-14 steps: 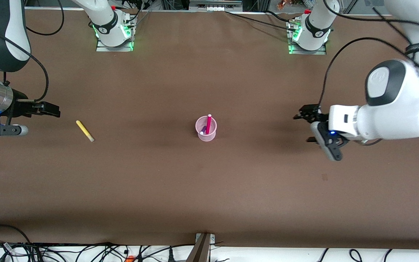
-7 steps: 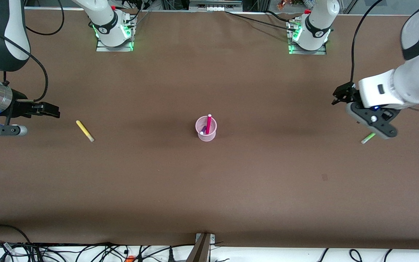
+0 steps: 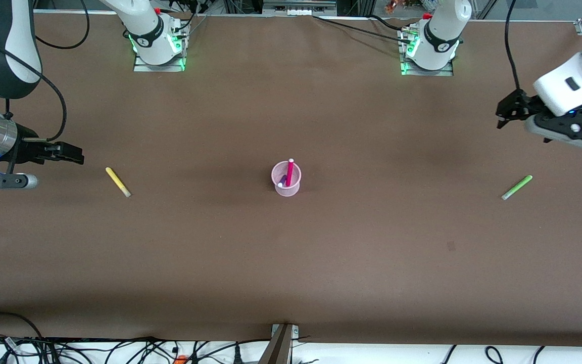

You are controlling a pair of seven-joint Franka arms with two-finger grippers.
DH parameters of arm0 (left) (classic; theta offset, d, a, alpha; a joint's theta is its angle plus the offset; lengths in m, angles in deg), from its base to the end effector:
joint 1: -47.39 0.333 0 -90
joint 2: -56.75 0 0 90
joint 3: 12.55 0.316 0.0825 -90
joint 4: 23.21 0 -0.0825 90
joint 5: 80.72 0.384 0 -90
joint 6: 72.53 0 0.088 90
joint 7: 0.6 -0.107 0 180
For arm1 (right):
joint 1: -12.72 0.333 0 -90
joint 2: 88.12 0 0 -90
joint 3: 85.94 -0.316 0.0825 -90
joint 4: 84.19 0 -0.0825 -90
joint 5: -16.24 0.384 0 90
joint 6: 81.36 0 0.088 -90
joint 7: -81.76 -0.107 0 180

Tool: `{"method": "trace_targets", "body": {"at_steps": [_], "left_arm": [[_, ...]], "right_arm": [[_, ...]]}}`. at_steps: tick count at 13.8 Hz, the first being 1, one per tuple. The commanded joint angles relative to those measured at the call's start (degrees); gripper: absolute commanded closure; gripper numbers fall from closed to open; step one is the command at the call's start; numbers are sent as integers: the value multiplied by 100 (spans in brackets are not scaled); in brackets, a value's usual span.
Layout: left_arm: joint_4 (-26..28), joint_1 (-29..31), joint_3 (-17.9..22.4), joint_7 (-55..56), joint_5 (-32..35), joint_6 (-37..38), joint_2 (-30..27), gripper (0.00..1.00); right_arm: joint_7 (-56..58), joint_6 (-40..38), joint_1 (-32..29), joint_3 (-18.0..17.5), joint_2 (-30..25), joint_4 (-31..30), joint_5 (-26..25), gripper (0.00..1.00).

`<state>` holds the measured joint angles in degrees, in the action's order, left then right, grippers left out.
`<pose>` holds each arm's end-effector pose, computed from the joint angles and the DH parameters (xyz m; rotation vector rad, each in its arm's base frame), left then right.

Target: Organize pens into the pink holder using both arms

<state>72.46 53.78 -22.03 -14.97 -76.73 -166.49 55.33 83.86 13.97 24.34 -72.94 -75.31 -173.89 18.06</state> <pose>0.5508 -0.0238 0.5974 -3.0322 0.4733 0.0194 0.6164 0.0003 0.5061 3.1208 0.0159 -0.1876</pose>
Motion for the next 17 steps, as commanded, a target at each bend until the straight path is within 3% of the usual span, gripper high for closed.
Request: {"method": "trace_targets", "body": {"at_steps": [1, 3, 6, 13, 17], "left_arm": [[392, 144, -20, 285, 76, -282, -324, 0], [382, -4, 233, 591, 50, -229, -350, 0], [391, -1259, 1428, 690, -47, -264, -350, 0], [409, -1175, 1413, 690, 23, -247, -341, 0], [391, -788, 947, 769, 23, -238, -332, 0]], "right_arm": [[-122, 20, 33, 9, -112, -12, 91, 0], [-114, 81, 42, 0, -103, -12, 48, 1], [-79, 99, 42, 9, -7, 58, 12, 0], [-105, 380, 69, -17, 20, 58, 30, 1], [-105, 319, 78, -26, -15, 58, 82, 1]]}}
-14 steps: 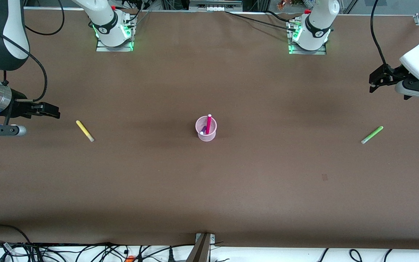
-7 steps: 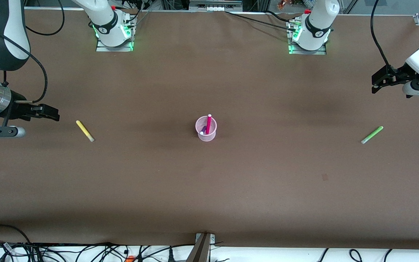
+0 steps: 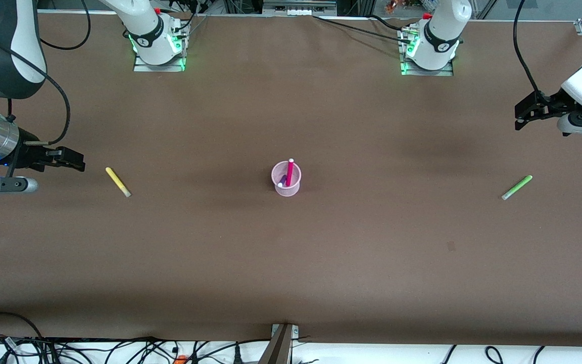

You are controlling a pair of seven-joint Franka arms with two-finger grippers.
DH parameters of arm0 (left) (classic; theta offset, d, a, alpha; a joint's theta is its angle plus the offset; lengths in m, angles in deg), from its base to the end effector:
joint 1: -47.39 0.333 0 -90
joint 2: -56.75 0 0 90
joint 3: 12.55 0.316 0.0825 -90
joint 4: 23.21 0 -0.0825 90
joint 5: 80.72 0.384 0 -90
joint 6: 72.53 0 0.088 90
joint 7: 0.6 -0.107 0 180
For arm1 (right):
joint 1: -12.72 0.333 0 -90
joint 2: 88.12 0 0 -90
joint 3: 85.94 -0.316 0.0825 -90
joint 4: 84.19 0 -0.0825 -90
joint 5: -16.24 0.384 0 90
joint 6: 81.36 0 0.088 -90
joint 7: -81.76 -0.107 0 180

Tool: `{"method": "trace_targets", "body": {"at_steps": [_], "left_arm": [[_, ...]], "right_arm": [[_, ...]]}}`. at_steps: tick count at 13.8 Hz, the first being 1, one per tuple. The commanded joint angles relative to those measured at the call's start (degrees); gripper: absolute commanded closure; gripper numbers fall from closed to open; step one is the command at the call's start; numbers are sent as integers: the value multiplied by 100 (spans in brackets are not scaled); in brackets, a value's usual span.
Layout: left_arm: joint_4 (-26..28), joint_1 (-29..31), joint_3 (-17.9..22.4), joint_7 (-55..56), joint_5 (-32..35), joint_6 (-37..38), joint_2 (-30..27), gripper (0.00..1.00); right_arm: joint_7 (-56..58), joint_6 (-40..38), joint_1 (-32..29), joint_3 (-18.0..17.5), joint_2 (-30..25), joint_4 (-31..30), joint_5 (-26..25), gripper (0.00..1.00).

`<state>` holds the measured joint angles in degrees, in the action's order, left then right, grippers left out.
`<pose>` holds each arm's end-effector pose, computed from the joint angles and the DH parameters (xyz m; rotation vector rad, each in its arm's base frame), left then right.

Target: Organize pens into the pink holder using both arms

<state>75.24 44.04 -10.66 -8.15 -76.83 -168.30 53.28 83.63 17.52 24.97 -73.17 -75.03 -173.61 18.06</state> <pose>0.5424 -0.0067 0.5967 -3.0650 0.2514 -0.0158 0.6248 0.0096 0.5102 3.1223 0.0342 -0.0907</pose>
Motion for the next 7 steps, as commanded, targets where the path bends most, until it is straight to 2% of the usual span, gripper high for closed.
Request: {"method": "trace_targets", "body": {"at_steps": [1, 7], "left_arm": [[113, 186, -190, 87, 33, -47, -128, 0], [131, 256, -216, 87, 33, -47, -128, 0]], "right_arm": [[-90, -27, 14, -3, -43, 29, 82, 0], [-73, -360, -12, 67, -131, 29, 91, 0]]}}
